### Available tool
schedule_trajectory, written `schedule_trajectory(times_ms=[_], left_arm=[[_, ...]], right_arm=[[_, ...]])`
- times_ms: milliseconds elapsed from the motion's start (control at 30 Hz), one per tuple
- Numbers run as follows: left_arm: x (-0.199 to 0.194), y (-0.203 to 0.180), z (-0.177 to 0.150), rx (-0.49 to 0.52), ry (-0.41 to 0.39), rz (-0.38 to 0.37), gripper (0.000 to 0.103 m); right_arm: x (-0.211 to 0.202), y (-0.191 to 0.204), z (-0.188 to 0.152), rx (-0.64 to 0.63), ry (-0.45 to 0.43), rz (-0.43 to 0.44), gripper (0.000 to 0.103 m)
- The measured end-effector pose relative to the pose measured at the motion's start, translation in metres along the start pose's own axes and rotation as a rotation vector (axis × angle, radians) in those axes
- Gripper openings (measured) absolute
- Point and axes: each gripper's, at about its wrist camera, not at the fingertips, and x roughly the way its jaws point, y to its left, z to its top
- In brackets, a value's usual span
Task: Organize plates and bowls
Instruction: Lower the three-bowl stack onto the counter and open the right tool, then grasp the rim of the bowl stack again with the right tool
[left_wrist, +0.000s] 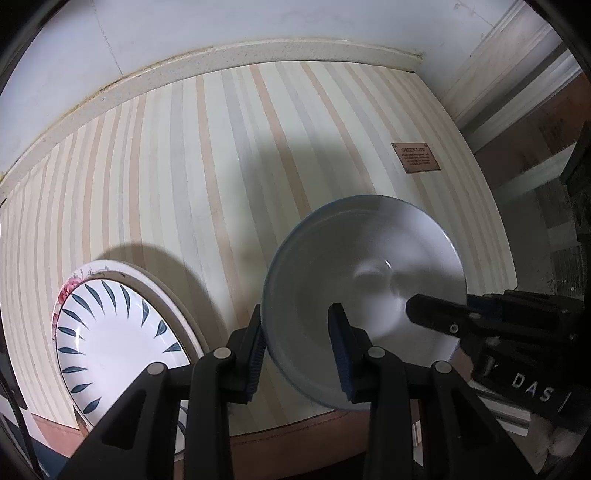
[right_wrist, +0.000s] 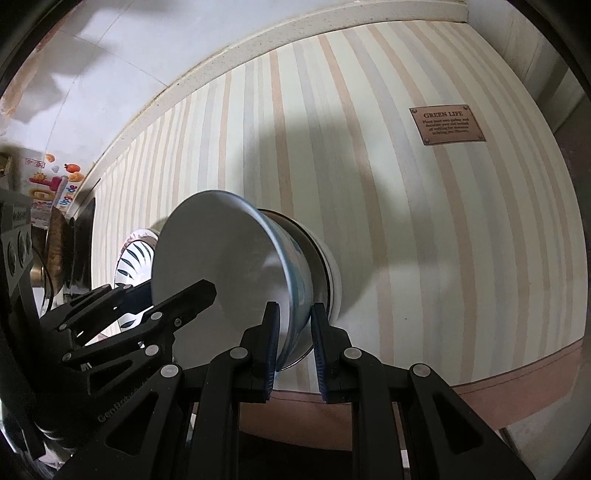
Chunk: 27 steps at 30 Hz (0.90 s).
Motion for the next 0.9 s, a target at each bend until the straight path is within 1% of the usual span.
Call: schedule_trajectory(times_ms=[133, 167, 267, 400, 500, 567, 600, 633, 733, 800, 900], left_arm=[[-0.005, 0.004, -0.001, -0.016, -0.017, -0.003, 0.030], [-0.008, 0.005, -0.002, -0.016, -0.025, -0.001, 0.030], [-0.020, 0.005, -0.002, -0.009, -0.059, 0.007, 0.030], [-0.049, 0.001, -0.008, 0.014, -0.120, 0.040, 0.031], [-0.078, -0.003, -0.016, 0.037, -0.180, 0.049, 0.031], [-0.093, -0.006, -0.022, 0.058, -0.206, 0.044, 0.031], [-0.103, -0.007, -0.027, 0.064, -0.222, 0.041, 0.031], [-0.109, -0.007, -0.030, 0.069, -0.229, 0.039, 0.032], [-0.129, -0.008, -0.042, 0.087, -0.254, 0.017, 0.046], [-0.139, -0.009, -0.047, 0.098, -0.267, 0.005, 0.068], [-0.156, -0.010, -0.056, 0.097, -0.300, 0.006, 0.073]], right_arm=[[-0.003, 0.002, 0.002, 0.001, -0.009, -0.016, 0.024], [-0.003, 0.001, 0.002, -0.004, -0.010, -0.027, 0.024], [-0.003, 0.000, -0.001, 0.001, -0.011, -0.024, 0.024], [-0.012, 0.002, -0.008, -0.004, -0.036, -0.036, 0.024], [-0.034, 0.013, -0.019, -0.028, -0.083, -0.063, 0.025], [-0.053, 0.021, -0.031, -0.040, -0.124, -0.082, 0.033], [-0.062, 0.026, -0.036, -0.045, -0.146, -0.094, 0.040], [-0.071, 0.029, -0.041, -0.049, -0.169, -0.106, 0.045], [-0.098, 0.040, -0.059, -0.051, -0.229, -0.139, 0.050], [-0.115, 0.048, -0.071, -0.055, -0.260, -0.146, 0.055], [-0.135, 0.059, -0.086, -0.073, -0.300, -0.158, 0.068]])
